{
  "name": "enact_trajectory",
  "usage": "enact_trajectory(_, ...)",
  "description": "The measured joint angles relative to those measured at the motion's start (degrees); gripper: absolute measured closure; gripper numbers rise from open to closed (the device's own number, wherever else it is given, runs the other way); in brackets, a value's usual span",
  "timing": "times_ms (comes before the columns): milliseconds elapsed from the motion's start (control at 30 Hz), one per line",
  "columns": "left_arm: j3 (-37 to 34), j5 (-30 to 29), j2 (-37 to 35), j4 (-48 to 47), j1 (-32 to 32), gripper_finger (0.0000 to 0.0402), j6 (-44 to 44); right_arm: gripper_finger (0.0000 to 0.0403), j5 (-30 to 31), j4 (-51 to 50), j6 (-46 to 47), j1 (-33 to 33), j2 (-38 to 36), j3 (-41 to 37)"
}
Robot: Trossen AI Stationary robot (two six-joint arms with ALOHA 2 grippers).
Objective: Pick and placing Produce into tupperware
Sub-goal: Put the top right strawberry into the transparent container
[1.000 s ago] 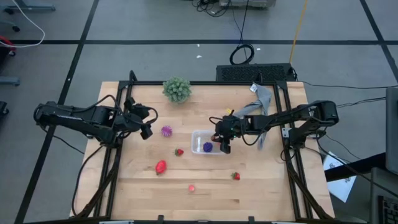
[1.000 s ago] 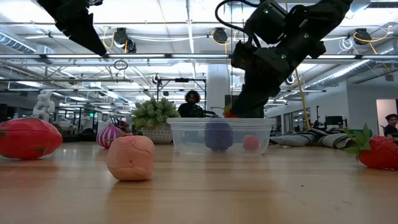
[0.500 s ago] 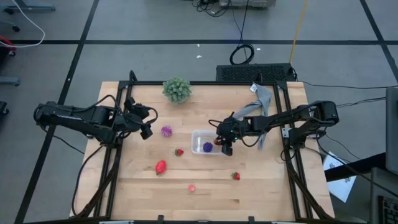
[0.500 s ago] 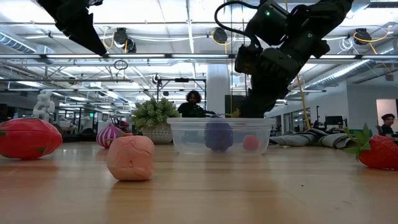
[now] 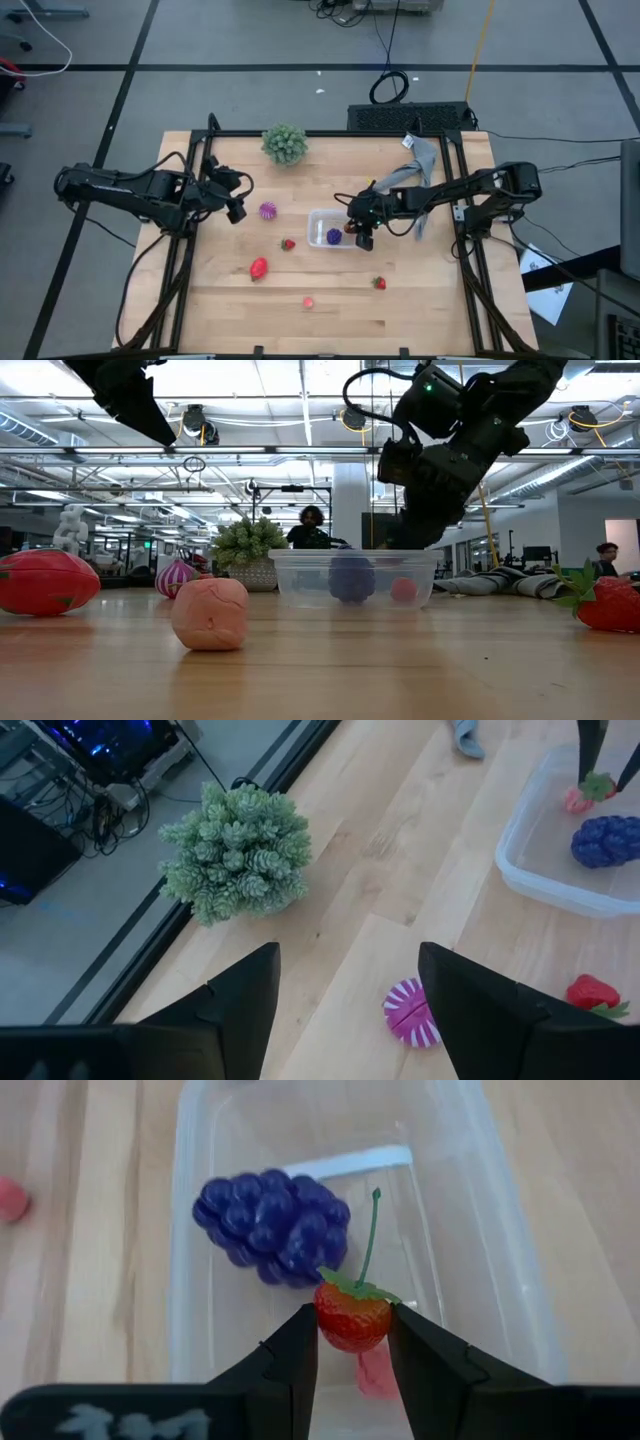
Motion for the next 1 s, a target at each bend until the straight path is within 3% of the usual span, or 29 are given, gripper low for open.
enact_trajectory(300, 0.0, 0.0, 0.0, 0.0, 0.0, 0.0158, 0.0, 0.0295, -0.6, 0.2, -1.5, 0.0, 4.0, 1.6)
enact_trajectory(1000, 0.0, 0.0, 0.0, -0.1, 0.0, 0.0158, 0.1, 0.0291, -1.3, -0.4, -4.6, -0.1, 3.6, 2.4)
